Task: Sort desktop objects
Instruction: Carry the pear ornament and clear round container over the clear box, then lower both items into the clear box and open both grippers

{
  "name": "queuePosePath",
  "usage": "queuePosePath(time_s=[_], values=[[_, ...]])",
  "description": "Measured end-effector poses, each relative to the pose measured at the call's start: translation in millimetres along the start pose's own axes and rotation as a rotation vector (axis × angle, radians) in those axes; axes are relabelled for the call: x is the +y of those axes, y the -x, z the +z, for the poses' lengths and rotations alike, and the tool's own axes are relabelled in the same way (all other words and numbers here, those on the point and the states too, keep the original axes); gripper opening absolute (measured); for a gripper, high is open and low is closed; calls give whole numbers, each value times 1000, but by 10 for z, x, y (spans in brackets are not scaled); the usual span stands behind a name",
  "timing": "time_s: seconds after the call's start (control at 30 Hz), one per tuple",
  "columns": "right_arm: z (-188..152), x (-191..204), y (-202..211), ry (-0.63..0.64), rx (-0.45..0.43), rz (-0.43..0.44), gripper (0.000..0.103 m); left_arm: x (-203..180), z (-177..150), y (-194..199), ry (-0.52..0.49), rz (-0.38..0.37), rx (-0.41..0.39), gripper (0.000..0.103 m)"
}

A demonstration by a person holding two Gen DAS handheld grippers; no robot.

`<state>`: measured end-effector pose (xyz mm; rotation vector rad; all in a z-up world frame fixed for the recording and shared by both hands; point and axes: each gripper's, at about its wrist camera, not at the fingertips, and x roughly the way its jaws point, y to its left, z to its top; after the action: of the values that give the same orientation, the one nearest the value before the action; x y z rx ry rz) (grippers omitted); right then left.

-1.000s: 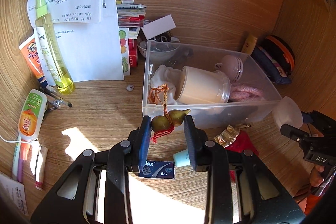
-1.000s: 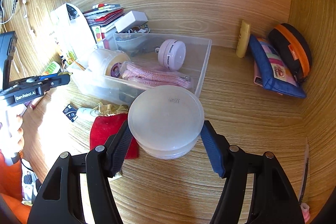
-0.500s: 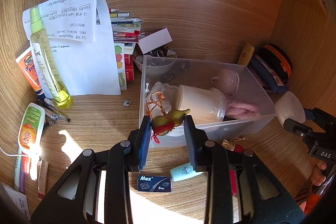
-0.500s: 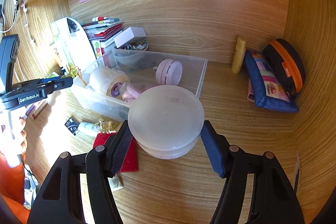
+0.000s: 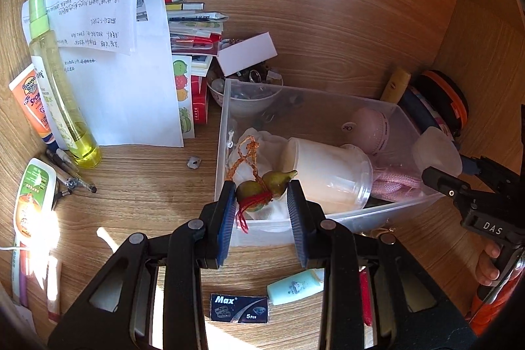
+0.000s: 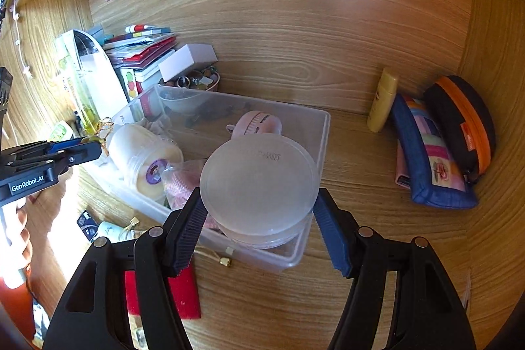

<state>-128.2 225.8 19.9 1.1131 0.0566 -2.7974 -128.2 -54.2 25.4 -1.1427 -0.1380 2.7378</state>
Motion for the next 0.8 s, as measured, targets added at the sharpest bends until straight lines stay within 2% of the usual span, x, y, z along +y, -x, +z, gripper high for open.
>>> queuePosePath(time_s=[0.57, 0.8], values=[[105, 74, -232, 38, 20, -46, 60, 5, 2, -61, -16, -12, -9, 33], [96, 115, -148, 55, 11, -71, 61, -27, -25, -9, -22, -23, -11, 40]])
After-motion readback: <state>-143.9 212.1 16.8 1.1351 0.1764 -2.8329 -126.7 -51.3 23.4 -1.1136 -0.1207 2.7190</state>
